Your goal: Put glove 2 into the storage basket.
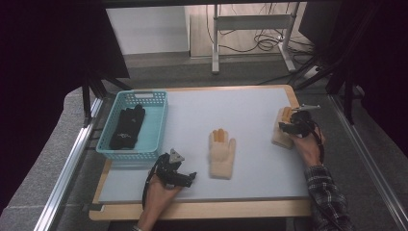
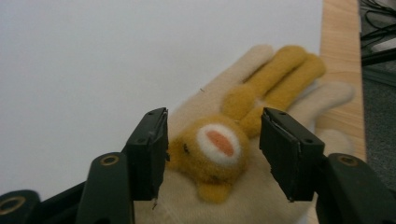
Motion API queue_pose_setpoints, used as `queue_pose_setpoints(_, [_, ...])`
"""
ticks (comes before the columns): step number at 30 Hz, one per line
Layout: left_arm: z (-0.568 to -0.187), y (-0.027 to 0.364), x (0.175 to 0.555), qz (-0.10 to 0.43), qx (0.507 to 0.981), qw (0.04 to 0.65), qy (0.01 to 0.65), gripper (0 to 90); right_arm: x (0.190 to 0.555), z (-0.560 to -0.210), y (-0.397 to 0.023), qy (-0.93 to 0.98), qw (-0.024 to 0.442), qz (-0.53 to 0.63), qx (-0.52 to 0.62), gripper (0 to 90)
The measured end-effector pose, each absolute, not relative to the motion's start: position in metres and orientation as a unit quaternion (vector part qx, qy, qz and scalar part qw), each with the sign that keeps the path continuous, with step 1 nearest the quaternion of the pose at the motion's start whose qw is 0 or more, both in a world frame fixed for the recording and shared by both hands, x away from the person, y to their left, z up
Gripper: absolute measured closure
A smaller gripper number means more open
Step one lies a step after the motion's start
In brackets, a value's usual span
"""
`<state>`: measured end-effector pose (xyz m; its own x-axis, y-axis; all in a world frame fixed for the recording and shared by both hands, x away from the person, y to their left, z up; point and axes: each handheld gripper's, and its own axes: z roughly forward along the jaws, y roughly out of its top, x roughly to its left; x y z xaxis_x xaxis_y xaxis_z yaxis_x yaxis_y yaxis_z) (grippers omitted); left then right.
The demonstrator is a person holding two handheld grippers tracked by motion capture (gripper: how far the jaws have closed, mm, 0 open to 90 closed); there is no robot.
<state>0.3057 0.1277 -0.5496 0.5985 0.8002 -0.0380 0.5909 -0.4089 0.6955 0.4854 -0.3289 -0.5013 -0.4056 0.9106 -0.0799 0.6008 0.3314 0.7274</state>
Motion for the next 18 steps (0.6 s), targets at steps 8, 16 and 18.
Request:
queue_pose_setpoints(8, [-0.549,0.128,0.305,0.151,0.825,0.343,0.422,1.6,0.488,-0.517,-0.33,0.774,0.243,0.317,0.492,47.5])
queue_pose_setpoints(16, [-0.549,0.128,0.305,0.152,0.825,0.343,0.422,1.7,0.482,-0.51,-0.332,0.774,0.238,0.317,0.494,56.6])
queue_pose_setpoints(18, [-0.549,0.128,0.305,0.151,0.825,0.343,0.423,1.7,0.479,-0.508,-0.333,0.772,0.236,0.324,0.494,56.6])
